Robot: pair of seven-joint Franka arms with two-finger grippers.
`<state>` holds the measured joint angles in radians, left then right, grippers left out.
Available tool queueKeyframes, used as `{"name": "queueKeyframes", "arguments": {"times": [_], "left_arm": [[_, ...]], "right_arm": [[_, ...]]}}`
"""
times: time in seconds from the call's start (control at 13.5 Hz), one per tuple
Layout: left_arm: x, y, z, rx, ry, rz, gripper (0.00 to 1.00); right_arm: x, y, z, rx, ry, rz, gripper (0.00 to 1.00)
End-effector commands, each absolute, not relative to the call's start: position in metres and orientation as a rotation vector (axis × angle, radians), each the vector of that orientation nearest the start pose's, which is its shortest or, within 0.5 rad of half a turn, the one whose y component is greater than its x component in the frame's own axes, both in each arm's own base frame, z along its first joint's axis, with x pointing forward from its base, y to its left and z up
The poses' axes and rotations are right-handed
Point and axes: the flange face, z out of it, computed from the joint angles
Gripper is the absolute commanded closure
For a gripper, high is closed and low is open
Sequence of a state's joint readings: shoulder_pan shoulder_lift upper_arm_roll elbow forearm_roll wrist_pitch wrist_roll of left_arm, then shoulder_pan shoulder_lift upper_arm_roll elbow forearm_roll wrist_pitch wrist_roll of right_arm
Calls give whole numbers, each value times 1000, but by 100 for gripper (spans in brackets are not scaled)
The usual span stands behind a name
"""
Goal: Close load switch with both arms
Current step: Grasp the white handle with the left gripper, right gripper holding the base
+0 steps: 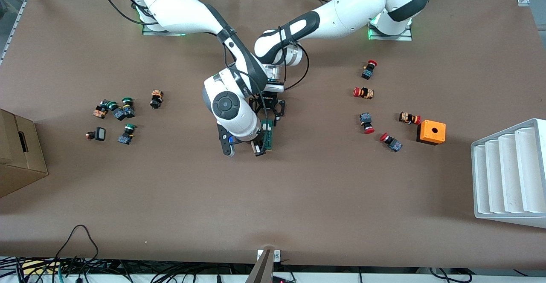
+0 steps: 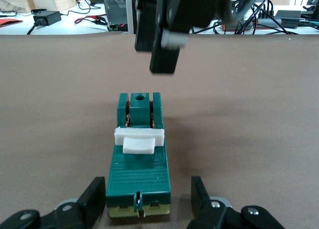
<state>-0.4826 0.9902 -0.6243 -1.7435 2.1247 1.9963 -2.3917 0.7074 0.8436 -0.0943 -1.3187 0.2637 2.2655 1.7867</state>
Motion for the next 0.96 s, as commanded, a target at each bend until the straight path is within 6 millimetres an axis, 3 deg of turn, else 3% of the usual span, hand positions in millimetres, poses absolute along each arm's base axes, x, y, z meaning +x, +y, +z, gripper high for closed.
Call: {"name": "queueKeyframes", "arguments": {"times": [0.0, 0.07, 0.22, 0.37, 0.89], "left_arm": [[365, -542, 77, -2745, 64, -1655, 45], [364, -542, 77, -2746, 65, -1654, 51], [364, -542, 77, -2747, 61, -1654, 55], [364, -541, 75, -2747, 61, -1651, 59], [364, -542, 75, -2747, 72, -1662, 58]], "right_arm": [[575, 453, 241, -2356, 1824, 161, 44], [571, 454, 243, -2356, 1824, 164, 44], [562, 463, 252, -2360, 1804, 183, 44], [551, 459, 254, -2375, 1807, 195, 44], [530, 466, 249, -2380, 1760, 170, 44]]}}
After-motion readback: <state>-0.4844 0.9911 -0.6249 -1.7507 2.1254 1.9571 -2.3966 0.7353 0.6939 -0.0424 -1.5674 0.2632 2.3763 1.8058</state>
